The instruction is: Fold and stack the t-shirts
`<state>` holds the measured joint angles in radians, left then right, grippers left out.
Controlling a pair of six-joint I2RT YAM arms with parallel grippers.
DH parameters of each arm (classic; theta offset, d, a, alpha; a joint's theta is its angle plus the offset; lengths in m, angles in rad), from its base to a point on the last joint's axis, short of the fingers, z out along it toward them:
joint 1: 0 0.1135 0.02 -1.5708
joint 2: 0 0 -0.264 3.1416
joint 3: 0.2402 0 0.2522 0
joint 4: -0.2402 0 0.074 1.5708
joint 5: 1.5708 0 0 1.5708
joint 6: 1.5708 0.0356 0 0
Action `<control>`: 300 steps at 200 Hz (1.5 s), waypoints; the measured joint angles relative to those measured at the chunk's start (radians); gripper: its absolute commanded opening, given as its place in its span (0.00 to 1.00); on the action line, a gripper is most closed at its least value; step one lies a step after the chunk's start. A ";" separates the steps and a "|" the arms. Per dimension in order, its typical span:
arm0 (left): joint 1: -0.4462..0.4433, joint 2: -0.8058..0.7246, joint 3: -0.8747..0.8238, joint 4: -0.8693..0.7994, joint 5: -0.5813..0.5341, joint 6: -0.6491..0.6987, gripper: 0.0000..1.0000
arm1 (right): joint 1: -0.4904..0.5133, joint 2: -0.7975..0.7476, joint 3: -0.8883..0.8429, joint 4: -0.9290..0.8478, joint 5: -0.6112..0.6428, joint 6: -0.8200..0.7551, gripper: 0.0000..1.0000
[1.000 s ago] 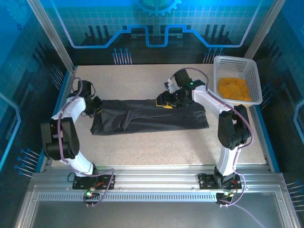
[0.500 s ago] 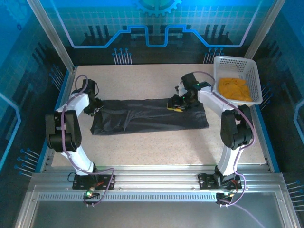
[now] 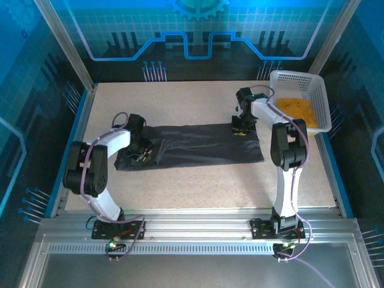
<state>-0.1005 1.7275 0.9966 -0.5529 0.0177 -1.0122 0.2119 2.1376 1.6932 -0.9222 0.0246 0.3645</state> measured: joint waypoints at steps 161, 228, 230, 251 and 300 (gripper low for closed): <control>-0.073 0.874 1.225 0.137 0.188 -0.037 0.24 | 0.315 -0.323 -0.563 0.021 -0.043 0.353 0.21; -0.183 1.178 1.609 0.428 0.272 -0.261 0.26 | 0.507 -0.254 -0.463 0.109 -0.175 0.552 0.26; -0.184 1.183 1.614 0.430 0.272 -0.267 0.27 | 0.507 -0.253 -0.460 0.111 -0.175 0.552 0.26; -0.182 1.190 1.632 0.437 0.274 -0.297 0.39 | 0.496 -0.257 -0.444 0.123 -0.176 0.559 0.38; -0.175 1.026 1.452 0.413 0.239 -0.217 0.57 | 0.423 -0.416 -0.480 0.120 -0.175 0.549 0.50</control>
<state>-0.2756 2.7537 2.4485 -0.1402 0.2565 -1.2293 0.6353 1.7214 1.2129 -0.8024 -0.1509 0.9138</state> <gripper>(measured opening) 0.566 0.496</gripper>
